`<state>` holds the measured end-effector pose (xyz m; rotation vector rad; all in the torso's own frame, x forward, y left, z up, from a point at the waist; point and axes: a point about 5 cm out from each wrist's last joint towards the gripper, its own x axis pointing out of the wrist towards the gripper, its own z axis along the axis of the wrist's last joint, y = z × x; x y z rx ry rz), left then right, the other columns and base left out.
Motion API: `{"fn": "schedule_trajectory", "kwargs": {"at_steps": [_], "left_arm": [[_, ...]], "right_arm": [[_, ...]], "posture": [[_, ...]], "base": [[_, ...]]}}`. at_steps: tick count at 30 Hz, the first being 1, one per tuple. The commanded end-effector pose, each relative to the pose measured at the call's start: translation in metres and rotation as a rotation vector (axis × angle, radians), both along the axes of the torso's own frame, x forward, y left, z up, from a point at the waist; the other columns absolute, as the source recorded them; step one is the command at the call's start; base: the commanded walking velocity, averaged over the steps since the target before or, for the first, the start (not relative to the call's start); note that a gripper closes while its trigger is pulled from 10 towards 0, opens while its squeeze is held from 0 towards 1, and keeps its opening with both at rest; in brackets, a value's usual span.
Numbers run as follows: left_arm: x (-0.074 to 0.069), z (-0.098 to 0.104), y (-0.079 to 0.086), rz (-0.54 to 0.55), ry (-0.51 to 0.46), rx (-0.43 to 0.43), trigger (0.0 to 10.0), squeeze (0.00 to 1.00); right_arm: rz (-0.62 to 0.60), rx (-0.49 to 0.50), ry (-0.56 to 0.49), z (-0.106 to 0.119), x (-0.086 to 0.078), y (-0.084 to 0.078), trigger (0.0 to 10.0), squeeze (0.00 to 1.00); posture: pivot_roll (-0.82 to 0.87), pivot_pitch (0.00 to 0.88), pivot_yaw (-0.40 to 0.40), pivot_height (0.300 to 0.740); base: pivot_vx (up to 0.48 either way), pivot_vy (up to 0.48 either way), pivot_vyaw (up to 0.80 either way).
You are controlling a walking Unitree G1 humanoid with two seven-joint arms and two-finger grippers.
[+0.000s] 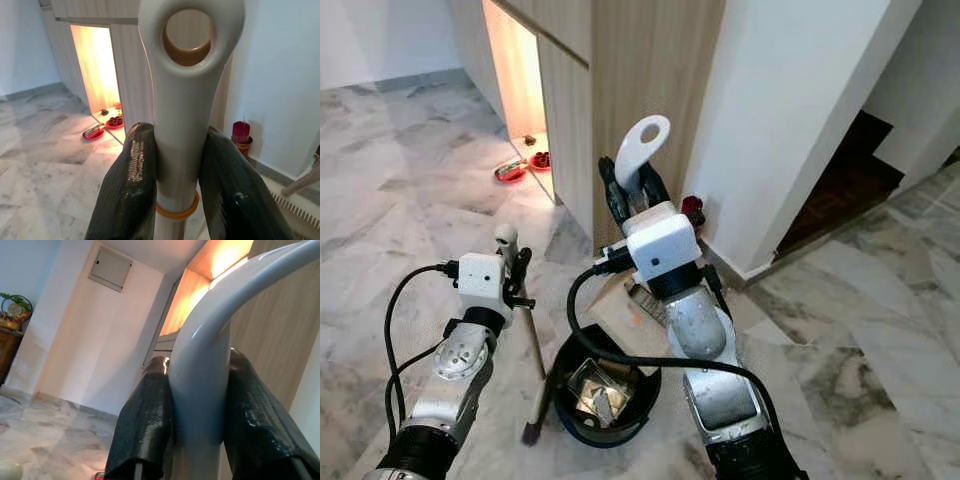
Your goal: Sweep floor
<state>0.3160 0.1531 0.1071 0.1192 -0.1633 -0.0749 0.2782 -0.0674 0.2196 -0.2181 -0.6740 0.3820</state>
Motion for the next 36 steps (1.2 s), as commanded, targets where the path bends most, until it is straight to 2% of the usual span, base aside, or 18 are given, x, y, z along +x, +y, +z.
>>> {"fn": "schedule_trajectory", "kwargs": {"at_steps": [1,9,12,26,30,36], "left_arm": [[0.0027,0.0118,-0.0036,-0.015,-0.061,-0.003,10.0,0.00],[0.0028,0.0117,-0.0032,-0.011,-0.061,-0.004,10.0,0.00],[0.0031,0.0118,-0.0032,-0.011,-0.062,-0.006,10.0,0.00],[0.0030,0.0122,-0.0030,-0.008,-0.063,-0.007,10.0,0.00],[0.0029,0.0121,-0.0027,-0.008,-0.064,-0.008,10.0,0.00],[0.0028,0.0120,-0.0036,-0.012,-0.063,-0.007,10.0,0.00]], "right_arm": [[0.035,0.034,-0.098,0.0189,-0.0102,0.0041,10.0,0.00],[0.046,0.070,-0.113,0.0231,-0.0153,0.0095,10.0,0.00],[0.043,0.038,-0.130,0.0232,-0.0159,0.0111,10.0,0.00],[0.024,0.047,-0.121,0.0229,-0.0147,0.0086,10.0,0.00],[0.010,-0.003,-0.165,0.0255,-0.0163,0.0087,10.0,0.00],[-0.015,-0.007,-0.150,0.0205,-0.0148,0.0056,10.0,0.00]], "posture": [[0.22,0.005,-0.097,0.740],[0.22,0.008,-0.100,0.740],[0.22,0.008,-0.101,0.740],[0.23,0.014,-0.102,0.740],[0.22,0.014,-0.100,0.740],[0.22,0.014,-0.099,0.740]], "base": [[0.000,0.000,0.00],[0.000,0.000,0.00],[0.000,0.000,0.00],[0.000,0.000,0.00],[0.000,0.000,0.00],[0.000,0.000,0.00]]}}
